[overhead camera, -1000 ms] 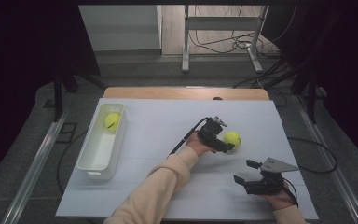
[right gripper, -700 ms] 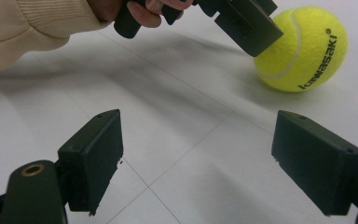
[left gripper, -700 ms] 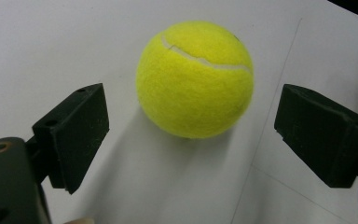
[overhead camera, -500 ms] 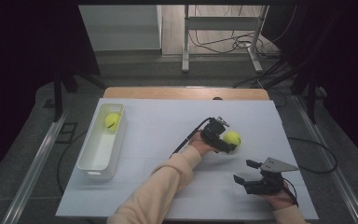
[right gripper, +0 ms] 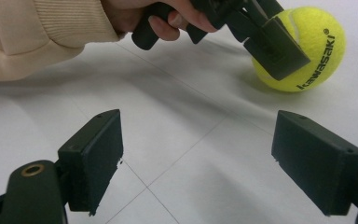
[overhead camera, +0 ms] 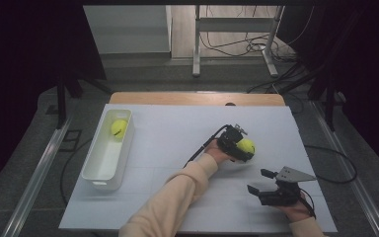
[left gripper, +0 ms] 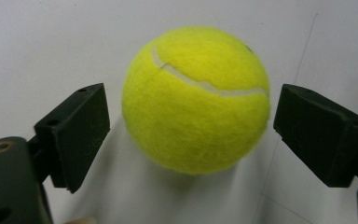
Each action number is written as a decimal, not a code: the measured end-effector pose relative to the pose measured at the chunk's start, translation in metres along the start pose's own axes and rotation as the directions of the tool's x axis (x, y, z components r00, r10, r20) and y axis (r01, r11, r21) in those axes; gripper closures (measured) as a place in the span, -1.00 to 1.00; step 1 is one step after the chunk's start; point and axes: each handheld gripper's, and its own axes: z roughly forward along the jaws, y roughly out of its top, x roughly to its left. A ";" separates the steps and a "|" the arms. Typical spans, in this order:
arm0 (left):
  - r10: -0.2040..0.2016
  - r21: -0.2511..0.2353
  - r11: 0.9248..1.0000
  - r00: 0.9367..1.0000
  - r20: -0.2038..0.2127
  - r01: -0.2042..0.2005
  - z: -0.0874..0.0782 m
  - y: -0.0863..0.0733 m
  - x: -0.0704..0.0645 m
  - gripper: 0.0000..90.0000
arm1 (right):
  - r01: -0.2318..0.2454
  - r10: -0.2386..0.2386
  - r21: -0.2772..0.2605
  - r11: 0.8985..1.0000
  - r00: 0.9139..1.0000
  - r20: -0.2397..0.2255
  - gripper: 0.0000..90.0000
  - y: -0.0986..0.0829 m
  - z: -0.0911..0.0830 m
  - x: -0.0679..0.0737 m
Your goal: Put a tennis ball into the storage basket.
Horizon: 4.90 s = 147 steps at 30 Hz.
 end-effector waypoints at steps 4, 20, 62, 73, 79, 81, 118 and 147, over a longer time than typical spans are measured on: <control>-0.005 -0.013 1.000 1.000 0.017 0.005 0.000 0.001 0.000 -0.49 | 0.000 0.000 0.002 1.000 1.000 0.002 -0.63 0.000 0.000 0.000; 0.014 -0.043 0.999 1.000 -0.018 -0.015 -0.017 0.003 -0.006 -0.42 | -0.001 0.001 -0.001 1.000 1.000 0.001 -0.63 0.000 -0.001 0.000; 0.009 -0.098 0.995 1.000 -0.025 -0.012 -0.055 -0.019 -0.005 -0.42 | 0.003 -0.003 0.000 1.000 1.000 0.004 -0.63 0.000 0.000 0.000; 0.003 -0.112 0.994 1.000 -0.028 -0.006 -0.061 -0.023 -0.005 -0.42 | 0.004 -0.004 0.002 1.000 1.000 0.005 -0.63 0.000 0.000 0.000; 0.000 -0.123 0.992 1.000 -0.027 -0.003 -0.063 -0.026 -0.006 -0.42 | 0.006 -0.006 0.004 1.000 1.000 0.006 -0.63 0.000 0.000 0.000; 0.002 -0.122 0.993 1.000 -0.027 -0.006 -0.065 -0.026 -0.005 -0.42 | 0.006 -0.007 0.004 1.000 1.000 0.006 -0.63 0.000 0.000 0.000; -0.024 -0.175 0.984 0.998 -0.053 0.014 -0.101 -0.036 0.003 -0.42 | 0.003 -0.003 0.007 1.000 1.000 0.012 -0.63 0.000 0.000 0.000; -0.041 -0.215 0.976 0.997 -0.070 0.025 -0.124 -0.047 0.007 -0.42 | 0.005 -0.005 0.008 1.000 1.000 0.016 -0.63 0.000 0.000 0.000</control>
